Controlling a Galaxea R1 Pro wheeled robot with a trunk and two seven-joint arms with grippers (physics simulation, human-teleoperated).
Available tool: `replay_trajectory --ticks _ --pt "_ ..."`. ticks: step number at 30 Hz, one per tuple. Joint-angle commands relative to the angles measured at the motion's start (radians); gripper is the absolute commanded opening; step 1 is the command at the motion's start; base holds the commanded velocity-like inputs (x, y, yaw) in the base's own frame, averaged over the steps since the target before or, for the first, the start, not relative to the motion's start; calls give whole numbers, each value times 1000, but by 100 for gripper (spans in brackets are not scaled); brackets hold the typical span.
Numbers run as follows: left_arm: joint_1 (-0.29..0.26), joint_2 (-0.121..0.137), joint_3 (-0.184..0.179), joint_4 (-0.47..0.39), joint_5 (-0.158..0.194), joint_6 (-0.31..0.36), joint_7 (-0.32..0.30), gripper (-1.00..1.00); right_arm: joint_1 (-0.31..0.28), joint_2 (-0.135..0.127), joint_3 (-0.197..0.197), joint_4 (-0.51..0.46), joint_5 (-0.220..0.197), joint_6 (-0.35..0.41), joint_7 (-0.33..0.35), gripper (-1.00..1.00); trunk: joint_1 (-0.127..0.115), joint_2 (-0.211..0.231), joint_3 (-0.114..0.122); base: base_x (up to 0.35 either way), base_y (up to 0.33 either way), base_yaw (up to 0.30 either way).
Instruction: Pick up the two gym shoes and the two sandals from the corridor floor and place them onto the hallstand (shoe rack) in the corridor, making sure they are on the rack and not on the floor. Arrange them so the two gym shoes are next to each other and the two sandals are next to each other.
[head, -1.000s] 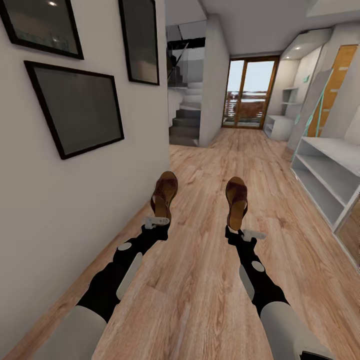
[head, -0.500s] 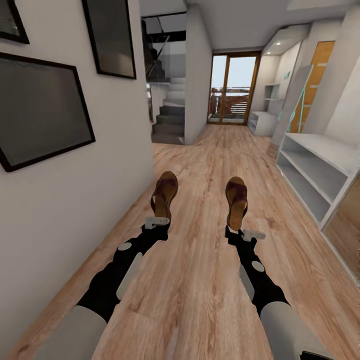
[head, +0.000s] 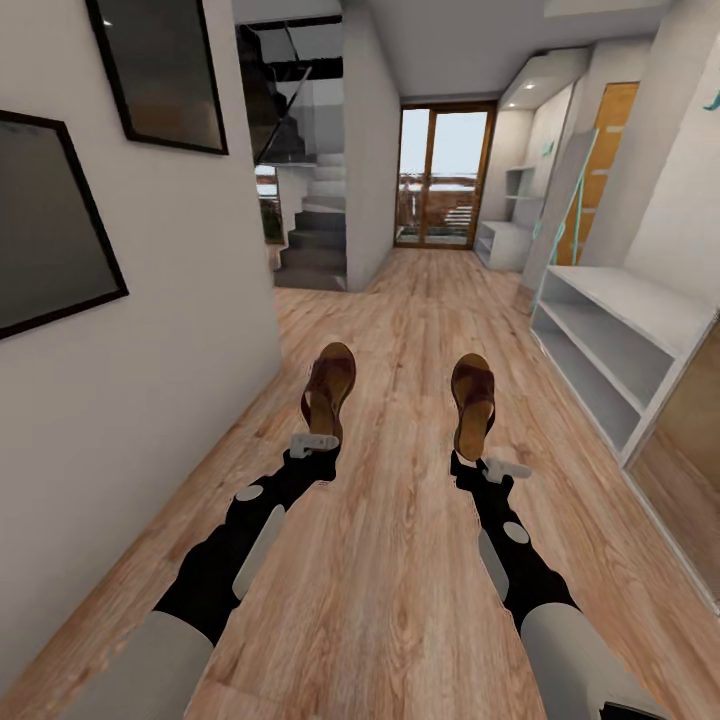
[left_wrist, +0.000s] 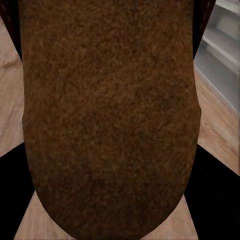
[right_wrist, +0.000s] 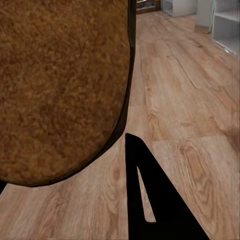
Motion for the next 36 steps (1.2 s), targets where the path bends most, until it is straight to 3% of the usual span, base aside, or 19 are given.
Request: replay_trajectory --ticks 1,11,36 --pt "0 0 1 -1 8 7 -2 -100 -1 1 -3 1 3 -3 1 -100 0 0 -1 294 -134 -234" --pt "0 0 1 -1 9 7 -2 -100 -1 1 -3 0 4 -3 1 -100 0 0 -1 304 -83 -230" --pt "0 1 3 -1 9 7 -2 -100 -1 2 -2 1 5 -3 -1 -100 0 0 -1 347 -1 -5"
